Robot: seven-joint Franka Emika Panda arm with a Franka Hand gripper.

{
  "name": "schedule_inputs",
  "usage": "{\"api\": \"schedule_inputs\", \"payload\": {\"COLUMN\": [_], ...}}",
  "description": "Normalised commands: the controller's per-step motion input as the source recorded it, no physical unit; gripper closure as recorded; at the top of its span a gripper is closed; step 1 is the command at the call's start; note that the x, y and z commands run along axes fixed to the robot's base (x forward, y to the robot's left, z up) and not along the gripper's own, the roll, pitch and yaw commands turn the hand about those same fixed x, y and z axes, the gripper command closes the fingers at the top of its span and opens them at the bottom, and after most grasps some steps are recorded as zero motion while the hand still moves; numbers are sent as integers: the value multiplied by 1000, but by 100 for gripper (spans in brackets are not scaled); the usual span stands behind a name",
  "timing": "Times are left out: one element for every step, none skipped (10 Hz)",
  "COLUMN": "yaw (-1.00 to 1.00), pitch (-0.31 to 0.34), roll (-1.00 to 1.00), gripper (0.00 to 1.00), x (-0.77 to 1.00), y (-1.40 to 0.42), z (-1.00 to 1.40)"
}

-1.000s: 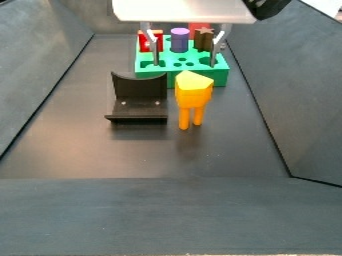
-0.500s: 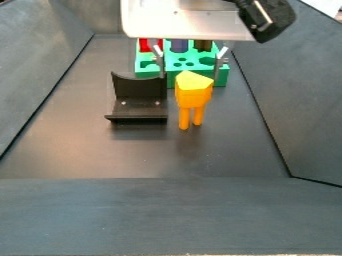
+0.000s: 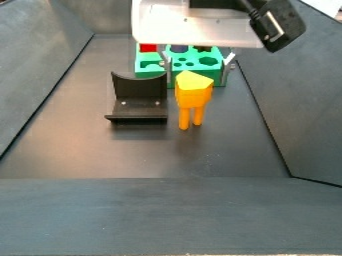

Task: Pick up the 3 prong object. Move up. Move to above the board. Insert the 3 prong object.
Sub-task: Pick up the 3 prong object.

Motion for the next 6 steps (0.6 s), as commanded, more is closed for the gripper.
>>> {"api": "schedule_inputs", "payload": {"yaw": [140,283,360,394,391,189], "pitch": [-86,-164,-164,-160,-140,-49], "roll": [-127,-179,-259,-247,-120,7], "gripper": [0,0,0,0,0,0], "x": [14,-43,-71,-43,-34,0], "y": [129,86,0,-31,-151,-123], "z": [-274,-369,-269,-171,-94,-137]}}
